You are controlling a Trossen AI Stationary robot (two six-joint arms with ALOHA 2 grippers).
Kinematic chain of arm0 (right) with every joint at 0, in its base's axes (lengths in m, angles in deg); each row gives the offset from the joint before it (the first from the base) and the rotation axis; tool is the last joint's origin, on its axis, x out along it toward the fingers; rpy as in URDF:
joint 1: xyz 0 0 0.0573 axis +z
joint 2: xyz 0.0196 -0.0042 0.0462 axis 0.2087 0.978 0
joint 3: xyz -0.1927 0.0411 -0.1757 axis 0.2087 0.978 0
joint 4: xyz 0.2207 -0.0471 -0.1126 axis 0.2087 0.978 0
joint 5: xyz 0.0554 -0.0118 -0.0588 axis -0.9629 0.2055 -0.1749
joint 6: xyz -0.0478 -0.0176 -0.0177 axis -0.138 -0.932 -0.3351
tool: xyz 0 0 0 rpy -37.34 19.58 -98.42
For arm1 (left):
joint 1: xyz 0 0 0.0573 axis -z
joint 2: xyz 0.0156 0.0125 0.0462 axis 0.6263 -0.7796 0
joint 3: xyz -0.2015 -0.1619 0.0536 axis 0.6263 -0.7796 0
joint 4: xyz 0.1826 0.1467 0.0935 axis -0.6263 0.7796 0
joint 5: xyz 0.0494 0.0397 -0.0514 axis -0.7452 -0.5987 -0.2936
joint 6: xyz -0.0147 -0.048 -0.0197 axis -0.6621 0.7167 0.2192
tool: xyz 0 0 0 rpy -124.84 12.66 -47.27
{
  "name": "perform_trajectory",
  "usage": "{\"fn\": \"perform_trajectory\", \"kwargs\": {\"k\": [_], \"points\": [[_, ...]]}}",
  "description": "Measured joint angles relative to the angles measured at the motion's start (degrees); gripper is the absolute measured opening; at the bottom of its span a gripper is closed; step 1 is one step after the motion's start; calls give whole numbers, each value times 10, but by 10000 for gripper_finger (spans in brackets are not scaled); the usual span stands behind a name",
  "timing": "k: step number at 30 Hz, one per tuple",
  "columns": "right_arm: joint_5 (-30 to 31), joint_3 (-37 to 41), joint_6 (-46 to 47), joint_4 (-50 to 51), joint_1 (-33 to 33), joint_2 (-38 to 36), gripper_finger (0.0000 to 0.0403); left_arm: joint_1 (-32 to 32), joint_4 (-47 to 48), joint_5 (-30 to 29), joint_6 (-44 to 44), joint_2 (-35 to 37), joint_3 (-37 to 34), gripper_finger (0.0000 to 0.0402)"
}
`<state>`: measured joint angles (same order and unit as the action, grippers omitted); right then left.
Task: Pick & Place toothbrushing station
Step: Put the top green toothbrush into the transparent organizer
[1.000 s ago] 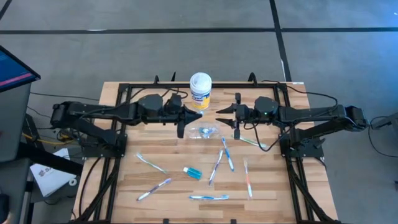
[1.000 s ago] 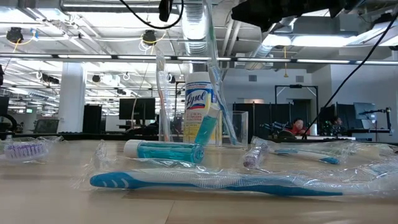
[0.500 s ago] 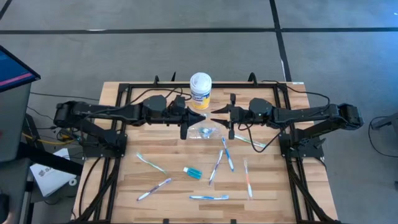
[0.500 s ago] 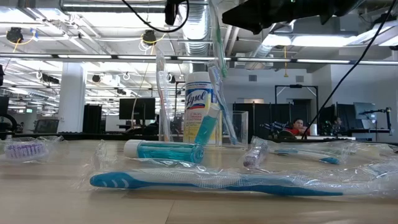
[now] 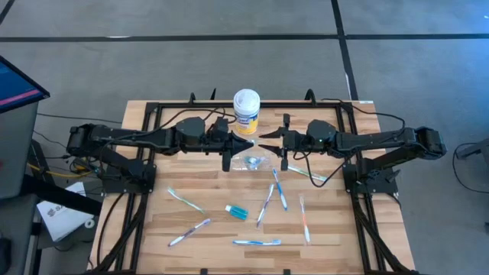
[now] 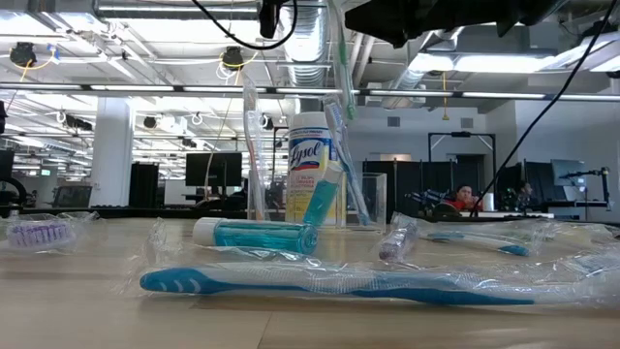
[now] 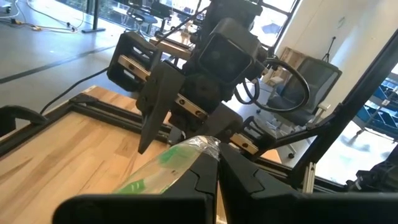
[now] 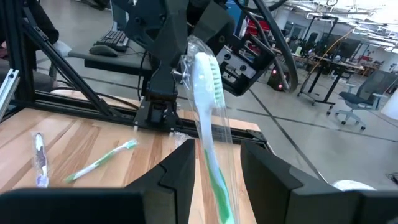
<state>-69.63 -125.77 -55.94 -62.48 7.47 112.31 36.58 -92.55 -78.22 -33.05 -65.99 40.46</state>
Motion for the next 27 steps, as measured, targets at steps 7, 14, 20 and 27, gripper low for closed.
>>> {"fn": "perform_trajectory", "kwargs": {"k": [7, 14, 20, 27], "points": [[0, 0, 0, -1, 0, 0, 118, 0, 0, 0, 0, 0, 0, 0], [0, 0, 0, -9, 0, 0, 118, 0, 0, 0, -7, 0, 0, 0], [0, 0, 0, -10, 1, 0, 118, 0, 0, 0, -7, 0, 0, 0], [0, 0, 0, -12, 1, 1, 118, 0, -1, 0, -7, 1, 0, 0]]}}
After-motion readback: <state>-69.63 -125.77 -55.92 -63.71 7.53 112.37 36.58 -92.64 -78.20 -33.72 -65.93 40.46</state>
